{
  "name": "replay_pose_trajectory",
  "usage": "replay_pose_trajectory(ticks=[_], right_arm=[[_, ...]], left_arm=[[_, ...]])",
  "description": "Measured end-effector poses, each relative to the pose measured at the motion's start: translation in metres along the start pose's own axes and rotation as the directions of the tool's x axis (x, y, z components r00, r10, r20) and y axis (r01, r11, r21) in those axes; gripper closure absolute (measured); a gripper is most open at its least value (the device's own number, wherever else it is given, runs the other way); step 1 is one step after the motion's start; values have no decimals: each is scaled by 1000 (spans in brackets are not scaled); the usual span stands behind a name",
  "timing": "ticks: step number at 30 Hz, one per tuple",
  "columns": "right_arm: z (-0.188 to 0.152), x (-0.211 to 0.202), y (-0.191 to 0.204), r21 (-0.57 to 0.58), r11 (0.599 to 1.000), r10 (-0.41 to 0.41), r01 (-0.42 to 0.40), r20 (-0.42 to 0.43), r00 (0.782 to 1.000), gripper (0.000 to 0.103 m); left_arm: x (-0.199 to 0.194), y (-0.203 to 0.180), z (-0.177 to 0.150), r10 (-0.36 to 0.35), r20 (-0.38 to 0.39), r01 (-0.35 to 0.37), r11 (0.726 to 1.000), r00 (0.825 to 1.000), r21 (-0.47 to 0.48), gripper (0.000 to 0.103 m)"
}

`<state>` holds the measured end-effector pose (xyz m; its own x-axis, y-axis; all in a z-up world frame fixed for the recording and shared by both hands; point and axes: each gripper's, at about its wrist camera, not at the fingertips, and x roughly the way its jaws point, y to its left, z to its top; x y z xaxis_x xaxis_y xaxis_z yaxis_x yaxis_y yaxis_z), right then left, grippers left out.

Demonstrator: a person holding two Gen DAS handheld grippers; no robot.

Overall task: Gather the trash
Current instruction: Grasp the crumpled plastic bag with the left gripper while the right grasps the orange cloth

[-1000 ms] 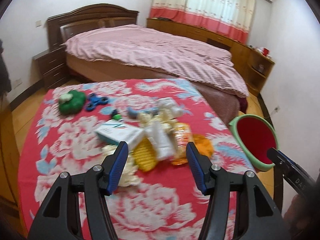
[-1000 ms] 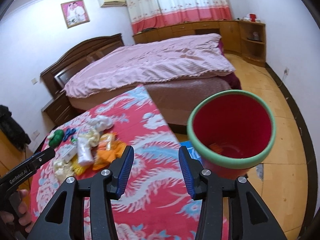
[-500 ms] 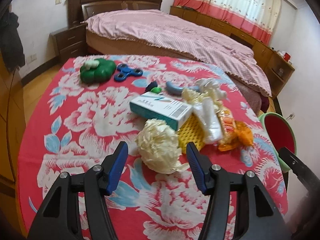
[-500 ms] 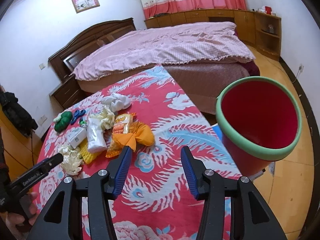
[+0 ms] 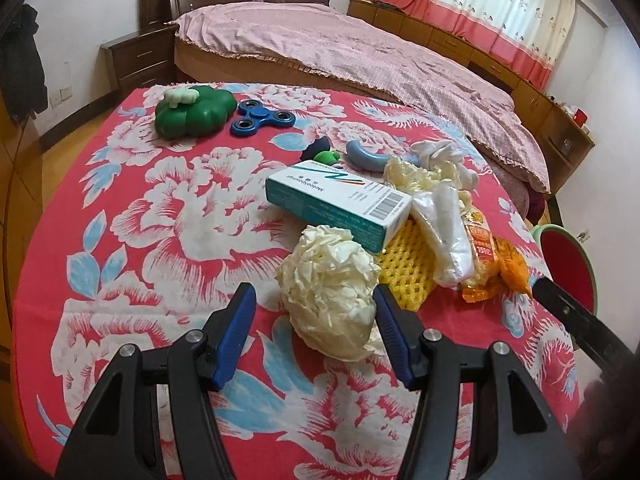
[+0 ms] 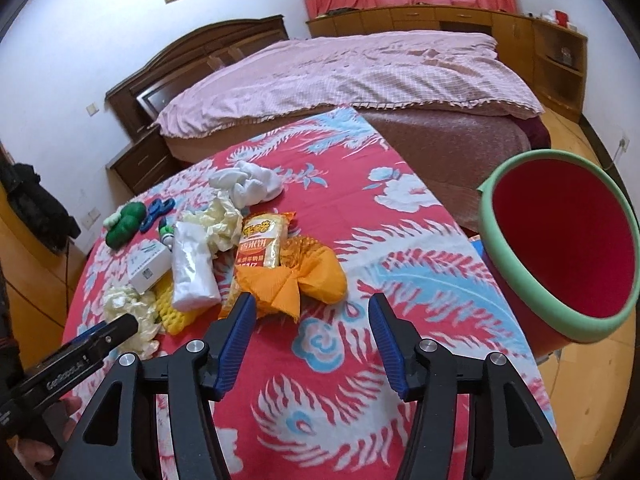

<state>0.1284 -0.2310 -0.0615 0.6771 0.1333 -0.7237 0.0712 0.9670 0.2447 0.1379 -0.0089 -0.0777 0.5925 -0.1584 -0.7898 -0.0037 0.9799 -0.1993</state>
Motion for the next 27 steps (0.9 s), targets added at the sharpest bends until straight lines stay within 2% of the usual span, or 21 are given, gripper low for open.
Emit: replay_pose_trajectory(ticks=[3, 13, 14, 15, 17, 20, 24, 27], right_arm=[[6, 12, 0, -12, 1000, -1, 1, -7, 1000, 40], [12, 37, 1, -41, 999, -20, 19, -32, 999, 40], [12, 39, 0, -42, 999, -20, 19, -33, 999, 43], [11, 39, 0, -43, 999, -22, 21, -27, 999, 52], [11, 39, 0, -48, 999, -20, 19, -26, 999, 64], [11, 39, -1, -51, 999, -14, 13, -25, 1000, 72], [10, 31, 2, -72, 997, -24, 24, -1, 1000, 87], [11, 22, -2, -56, 998, -17, 18, 5, 1000, 87]], left_arm=[[6, 2, 0, -9, -15, 9, 1000, 1000, -13, 43], [14, 3, 0, -36, -29, 35, 999, 999, -25, 43], [14, 3, 0, -39, -29, 38, 999, 999, -24, 43], [14, 3, 0, -41, -29, 40, 999, 999, -25, 43], [14, 4, 0, -53, -27, 52, 998, 998, -29, 50], [13, 2, 0, -77, -30, 76, 997, 997, -31, 60], [9, -3, -1, -67, -20, 66, 998, 998, -8, 63], [1, -4, -2, -66, -5, 66, 998, 998, -2, 63]])
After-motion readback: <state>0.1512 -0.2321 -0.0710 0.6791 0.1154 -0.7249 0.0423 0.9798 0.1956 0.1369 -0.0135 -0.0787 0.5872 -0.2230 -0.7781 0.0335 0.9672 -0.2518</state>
